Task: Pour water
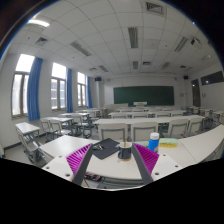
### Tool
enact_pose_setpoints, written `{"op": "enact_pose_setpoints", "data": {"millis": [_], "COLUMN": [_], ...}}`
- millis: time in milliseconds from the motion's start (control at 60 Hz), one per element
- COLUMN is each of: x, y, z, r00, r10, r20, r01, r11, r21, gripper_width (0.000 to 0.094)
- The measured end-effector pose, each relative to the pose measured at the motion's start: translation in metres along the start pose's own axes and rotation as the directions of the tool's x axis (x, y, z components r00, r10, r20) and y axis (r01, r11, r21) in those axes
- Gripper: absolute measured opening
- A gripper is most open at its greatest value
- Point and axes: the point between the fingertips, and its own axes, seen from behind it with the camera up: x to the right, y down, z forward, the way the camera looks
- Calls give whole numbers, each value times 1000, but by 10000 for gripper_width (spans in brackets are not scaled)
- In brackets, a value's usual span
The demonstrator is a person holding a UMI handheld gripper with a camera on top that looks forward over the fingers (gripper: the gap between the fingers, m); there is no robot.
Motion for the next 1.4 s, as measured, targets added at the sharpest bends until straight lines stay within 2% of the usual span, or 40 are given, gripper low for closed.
{"op": "enact_pose_setpoints", "data": {"millis": [183, 400, 483, 683, 833, 883, 933, 1017, 1133, 1317, 1400], "x": [15, 126, 156, 201, 199, 203, 208, 210, 211, 208, 210], "y": [16, 75, 88, 107, 109, 113, 120, 118, 119, 121, 115], "z": [-1, 36, 69, 171, 202, 205, 208, 208, 207, 212, 215], "r00": [999, 939, 936, 949, 973, 973, 969, 960, 959, 963, 954], "r10": [-40, -181, -137, -63, -46, -59, -63, -50, -44, -56, -131], "r20": [-27, -292, -323, -309, -225, -221, -240, -275, -279, -263, -271], "r01": [40, 165, 122, 53, 45, 53, 52, 48, 39, 45, 119], "r11": [999, 983, 990, 998, 999, 998, 997, 999, 999, 998, 991], "r21": [-8, -80, -66, -39, -11, -31, -49, -15, -24, -47, -61], "gripper_width": [822, 818, 817, 814, 800, 742, 581, 559, 548, 387, 369]}}
